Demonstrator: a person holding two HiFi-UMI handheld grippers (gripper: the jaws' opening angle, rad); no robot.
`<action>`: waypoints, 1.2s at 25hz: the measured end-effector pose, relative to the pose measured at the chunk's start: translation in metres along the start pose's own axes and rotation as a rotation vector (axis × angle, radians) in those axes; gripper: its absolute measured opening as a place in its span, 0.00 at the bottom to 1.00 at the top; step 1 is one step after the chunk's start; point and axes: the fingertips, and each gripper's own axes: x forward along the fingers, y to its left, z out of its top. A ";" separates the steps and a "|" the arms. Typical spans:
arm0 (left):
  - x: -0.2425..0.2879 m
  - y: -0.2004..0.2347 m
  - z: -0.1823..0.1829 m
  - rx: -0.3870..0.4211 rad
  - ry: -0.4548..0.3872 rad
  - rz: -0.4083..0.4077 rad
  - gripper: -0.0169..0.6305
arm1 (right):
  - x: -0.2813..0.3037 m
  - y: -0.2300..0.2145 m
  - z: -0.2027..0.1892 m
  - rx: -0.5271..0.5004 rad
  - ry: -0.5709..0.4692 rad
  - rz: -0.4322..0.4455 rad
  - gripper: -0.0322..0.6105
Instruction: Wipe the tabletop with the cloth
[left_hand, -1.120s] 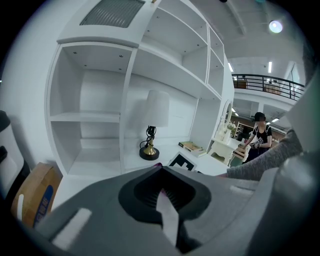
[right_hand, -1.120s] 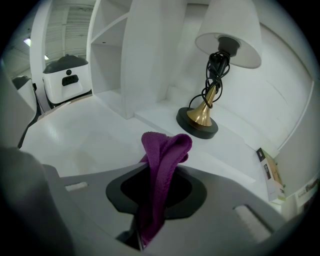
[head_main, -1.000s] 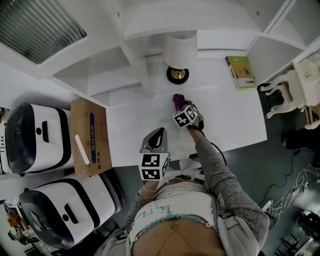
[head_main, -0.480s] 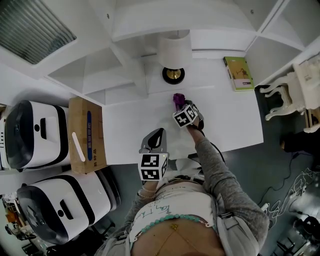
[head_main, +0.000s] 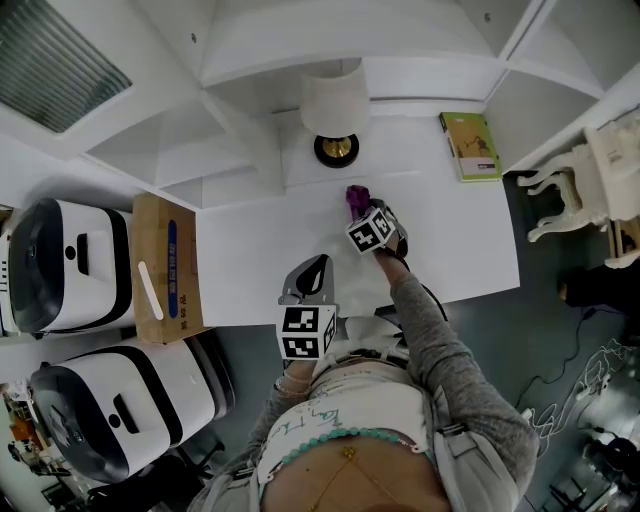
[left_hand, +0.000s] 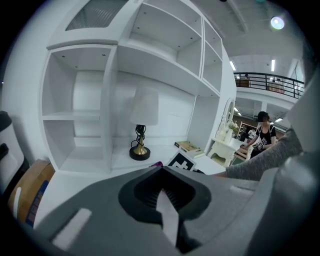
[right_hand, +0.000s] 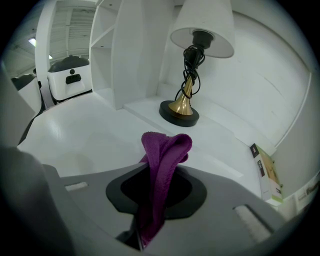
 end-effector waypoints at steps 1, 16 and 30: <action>0.001 -0.002 0.001 0.000 -0.001 0.001 0.03 | -0.001 -0.002 -0.002 0.001 0.001 0.002 0.16; 0.007 -0.028 -0.002 -0.016 -0.007 0.021 0.03 | -0.009 -0.029 -0.022 -0.006 0.000 0.001 0.16; -0.013 -0.005 0.001 -0.005 -0.020 -0.009 0.03 | -0.012 -0.036 -0.029 0.021 0.069 -0.053 0.16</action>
